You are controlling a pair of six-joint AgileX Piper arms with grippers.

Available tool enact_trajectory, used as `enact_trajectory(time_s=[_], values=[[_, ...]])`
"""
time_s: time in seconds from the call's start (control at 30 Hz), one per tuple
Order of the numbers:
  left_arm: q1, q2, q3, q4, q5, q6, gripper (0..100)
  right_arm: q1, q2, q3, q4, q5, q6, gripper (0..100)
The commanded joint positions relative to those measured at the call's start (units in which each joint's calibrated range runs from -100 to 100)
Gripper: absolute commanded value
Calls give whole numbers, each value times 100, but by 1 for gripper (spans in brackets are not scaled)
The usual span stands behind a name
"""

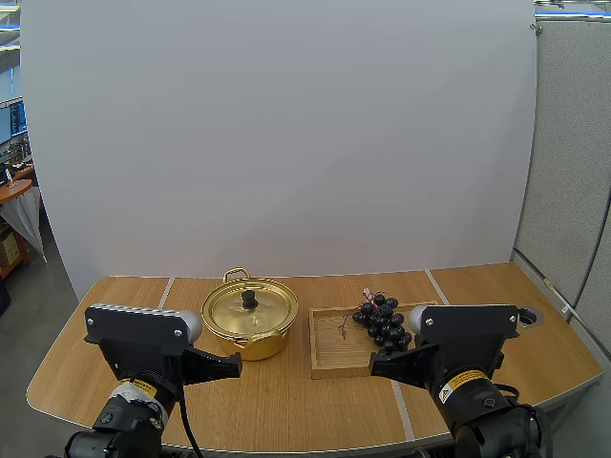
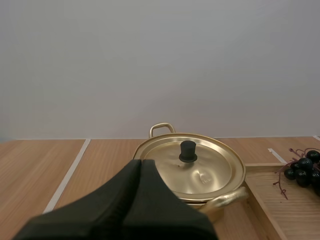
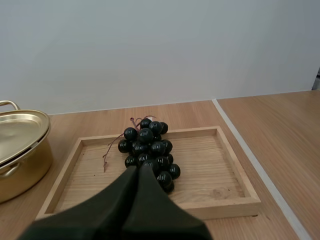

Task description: Open the pot, put the pineapple inside, and close it

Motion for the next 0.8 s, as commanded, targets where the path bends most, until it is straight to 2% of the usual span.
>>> enact_trajectory(time_s=[0.0, 0.07, 0.13, 0.77], values=[[84, -22, 0, 1586, 653, -1775, 0, -24, -29, 19, 635, 312, -892, 0], [84, -22, 0, 1862, 930, -2141, 0, -24, -29, 19, 745, 369, -1044, 0], [84, -22, 0, 1887, 944, -2195, 0, -24, -29, 19, 788, 496, -1044, 0], [67, -22, 0, 1887, 1152, -1997, 0, -108, -29, 19, 831, 713, -1044, 0]])
